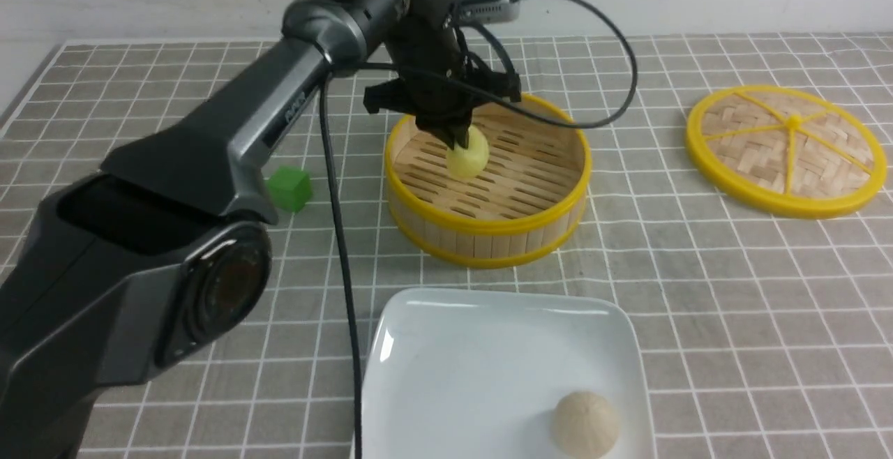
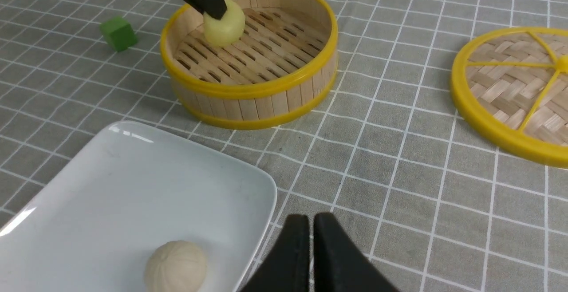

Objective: Put the steamed buns into the plate on the grey tablecloth.
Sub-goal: 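Carry the bun from the bamboo steamer to the plate with the left gripper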

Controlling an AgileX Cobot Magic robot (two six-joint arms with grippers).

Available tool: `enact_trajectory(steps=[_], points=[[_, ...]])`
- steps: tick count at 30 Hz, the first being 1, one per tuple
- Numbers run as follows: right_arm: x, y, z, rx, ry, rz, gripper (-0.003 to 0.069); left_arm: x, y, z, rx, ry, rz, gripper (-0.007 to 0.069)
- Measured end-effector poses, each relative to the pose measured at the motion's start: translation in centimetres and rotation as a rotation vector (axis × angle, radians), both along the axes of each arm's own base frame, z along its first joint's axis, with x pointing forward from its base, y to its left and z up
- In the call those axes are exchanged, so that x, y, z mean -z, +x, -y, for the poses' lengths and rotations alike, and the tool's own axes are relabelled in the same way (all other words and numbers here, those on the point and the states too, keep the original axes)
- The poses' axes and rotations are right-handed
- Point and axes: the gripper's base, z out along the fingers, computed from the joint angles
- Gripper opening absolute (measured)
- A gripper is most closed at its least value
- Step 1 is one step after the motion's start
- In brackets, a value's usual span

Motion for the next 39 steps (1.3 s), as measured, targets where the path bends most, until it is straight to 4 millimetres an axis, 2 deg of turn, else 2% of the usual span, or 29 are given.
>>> enact_trajectory(steps=[1,2,3,4,5,6,7,9,10,11,12,13,15,17,20,26,29,30,34,35,38,39], points=[[0.0,0.0,0.0,0.000,0.001,0.000,0.0034,-1.2,-0.6,-0.1,0.010,-0.018,0.008,0.0023],[0.0,0.0,0.0,0.000,0.001,0.000,0.0036,-3.4,-1.9,-0.5,0.031,-0.050,0.015,0.0023],[0.0,0.0,0.0,0.000,0.001,0.000,0.0036,-3.1,-1.9,-0.5,0.035,-0.049,0.005,0.0023],[0.0,0.0,0.0,0.000,0.001,0.000,0.0039,-5.6,-4.2,-0.9,0.072,-0.092,0.002,0.0023],[0.0,0.0,0.0,0.001,0.000,-0.001,0.0039,-5.8,-5.1,-1.0,0.087,-0.093,-0.016,0.0023],[0.0,0.0,0.0,0.002,-0.001,-0.003,0.0041,-7.1,-6.9,-1.2,0.117,-0.094,-0.016,0.0023],[0.1,0.0,0.0,0.003,-0.003,-0.006,0.0042,-7.4,-8.5,-1.5,0.140,-0.079,-0.031,0.0023],[0.1,0.0,0.0,0.004,-0.004,-0.011,0.0043,-6.9,-10.8,-1.8,0.168,-0.042,-0.076,0.0023],[0.1,0.0,0.1,0.005,-0.005,-0.013,0.0044,-6.9,-12.6,-2.0,0.189,-0.023,-0.092,0.0023],[0.1,0.0,0.1,0.005,-0.005,-0.013,0.0044,-6.7,-13.3,-2.0,0.200,-0.012,-0.105,0.0023],[0.1,0.0,0.1,0.006,-0.006,-0.014,0.0046,-5.6,-15.5,-2.2,0.228,0.030,-0.151,0.0023],[0.1,0.0,0.1,0.006,-0.006,-0.014,0.0047,-4.7,-16.7,-2.1,0.250,0.060,-0.183,0.0023],[0.1,0.0,0.1,0.007,-0.008,-0.016,0.0050,-2.5,-18.9,-1.8,0.295,0.120,-0.248,0.0025],[0.1,0.0,0.1,0.007,-0.007,-0.017,0.0053,-0.5,-20.3,-1.2,0.330,0.156,-0.284,0.0027],[0.2,0.0,0.1,0.007,-0.007,-0.017,0.0059,2.3,-21.1,-0.1,0.357,0.170,-0.278,0.0029],[0.2,0.0,0.1,0.007,-0.007,-0.017,0.0067,5.1,-20.1,1.0,0.328,0.169,-0.246,0.0056],[0.3,-0.1,0.1,0.007,0.000,-0.038,0.0071,6.6,-19.4,1.2,0.297,0.193,-0.244,0.0146],[0.3,-0.1,0.1,0.008,-0.001,-0.040,0.0071,6.7,-19.4,1.2,0.295,0.195,-0.246,0.0146],[0.7,-0.5,0.4,0.033,-0.020,-0.123,0.0074,7.1,-19.2,1.2,0.262,0.199,-0.245,0.0295],[0.4,-0.8,0.8,0.056,-0.045,-0.167,0.0074,6.7,-19.2,1.2,0.254,0.190,-0.232,0.0363],[-0.5,-1.3,1.5,0.075,-0.091,-0.197,0.0074,5.8,-19.3,1.0,0.254,0.176,-0.211,0.0420],[-1.6,-1.8,2.2,0.082,-0.132,-0.212,0.0074,4.9,-19.5,0.8,0.255,0.165,-0.186,0.0449]])
